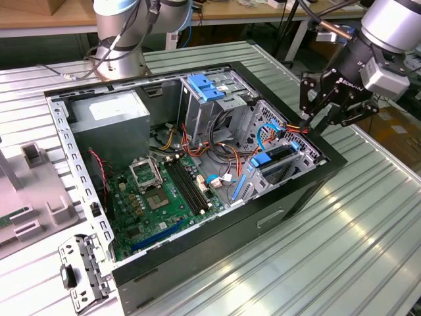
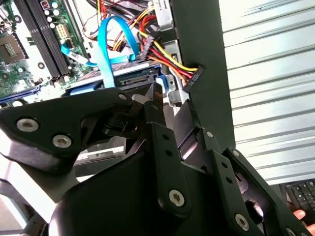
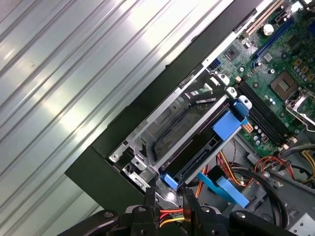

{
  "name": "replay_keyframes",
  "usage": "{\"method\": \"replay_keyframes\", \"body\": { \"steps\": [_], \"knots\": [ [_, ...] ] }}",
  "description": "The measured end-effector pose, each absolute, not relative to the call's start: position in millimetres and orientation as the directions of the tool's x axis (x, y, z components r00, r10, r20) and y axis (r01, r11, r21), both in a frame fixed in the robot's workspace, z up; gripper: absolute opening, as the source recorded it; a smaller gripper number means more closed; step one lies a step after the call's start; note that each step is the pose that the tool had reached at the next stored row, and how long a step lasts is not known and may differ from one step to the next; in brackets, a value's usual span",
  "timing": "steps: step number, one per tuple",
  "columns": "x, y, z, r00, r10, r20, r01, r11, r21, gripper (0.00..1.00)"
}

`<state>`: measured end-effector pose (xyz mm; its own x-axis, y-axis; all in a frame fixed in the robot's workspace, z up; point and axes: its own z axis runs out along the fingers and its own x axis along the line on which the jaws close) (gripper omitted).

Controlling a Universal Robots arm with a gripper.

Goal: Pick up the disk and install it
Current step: 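Insert the first disk wire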

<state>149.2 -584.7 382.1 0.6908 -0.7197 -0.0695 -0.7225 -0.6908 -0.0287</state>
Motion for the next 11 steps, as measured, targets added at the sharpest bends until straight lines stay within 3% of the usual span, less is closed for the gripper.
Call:
{"method": "replay_keyframes", "body": {
  "steps": [11],
  "knots": [
    [165.6, -584.7, 373.2, 0.691, -0.720, -0.069, -0.723, -0.691, -0.029, 0.36]
  ]
}}
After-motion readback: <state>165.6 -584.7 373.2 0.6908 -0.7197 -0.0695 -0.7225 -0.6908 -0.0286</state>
